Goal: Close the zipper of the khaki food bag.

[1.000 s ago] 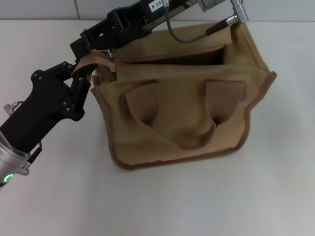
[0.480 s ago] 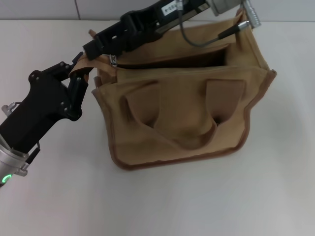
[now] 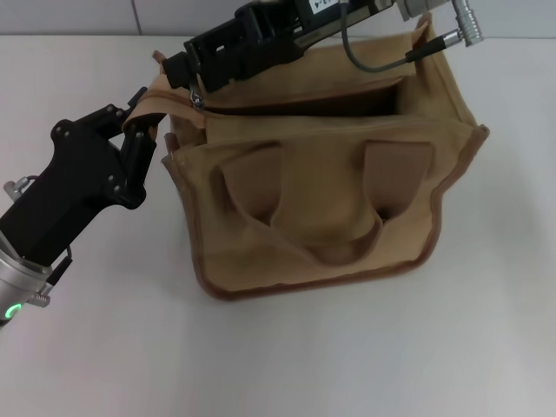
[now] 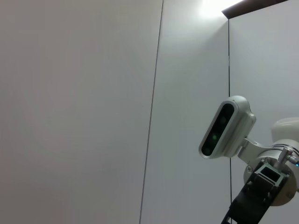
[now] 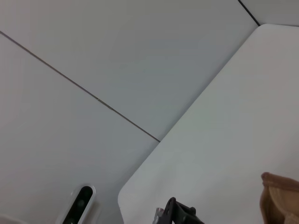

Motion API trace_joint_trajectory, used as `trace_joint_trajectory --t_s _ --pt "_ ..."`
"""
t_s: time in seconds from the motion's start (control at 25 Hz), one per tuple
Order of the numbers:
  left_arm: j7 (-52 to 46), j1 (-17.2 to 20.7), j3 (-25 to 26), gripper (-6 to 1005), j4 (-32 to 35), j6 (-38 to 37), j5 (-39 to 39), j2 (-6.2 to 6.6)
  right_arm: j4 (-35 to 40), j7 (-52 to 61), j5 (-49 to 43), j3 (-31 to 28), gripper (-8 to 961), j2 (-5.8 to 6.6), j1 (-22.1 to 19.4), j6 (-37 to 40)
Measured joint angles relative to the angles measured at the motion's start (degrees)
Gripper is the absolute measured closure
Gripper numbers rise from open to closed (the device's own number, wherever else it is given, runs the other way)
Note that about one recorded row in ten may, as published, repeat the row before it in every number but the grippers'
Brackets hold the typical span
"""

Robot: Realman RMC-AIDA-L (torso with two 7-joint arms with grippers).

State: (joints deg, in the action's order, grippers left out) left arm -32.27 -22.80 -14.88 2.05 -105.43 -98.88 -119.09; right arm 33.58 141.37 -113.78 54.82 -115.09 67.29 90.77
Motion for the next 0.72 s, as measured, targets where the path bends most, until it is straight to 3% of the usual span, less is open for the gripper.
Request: trace_joint_trajectory --t_s 0.72 --pt "0.01 -0.93 0.2 967 -0.56 -0.38 0.28 0.0 -0.4 0.6 -0.3 0.13 196 0.0 -0.44 0.14"
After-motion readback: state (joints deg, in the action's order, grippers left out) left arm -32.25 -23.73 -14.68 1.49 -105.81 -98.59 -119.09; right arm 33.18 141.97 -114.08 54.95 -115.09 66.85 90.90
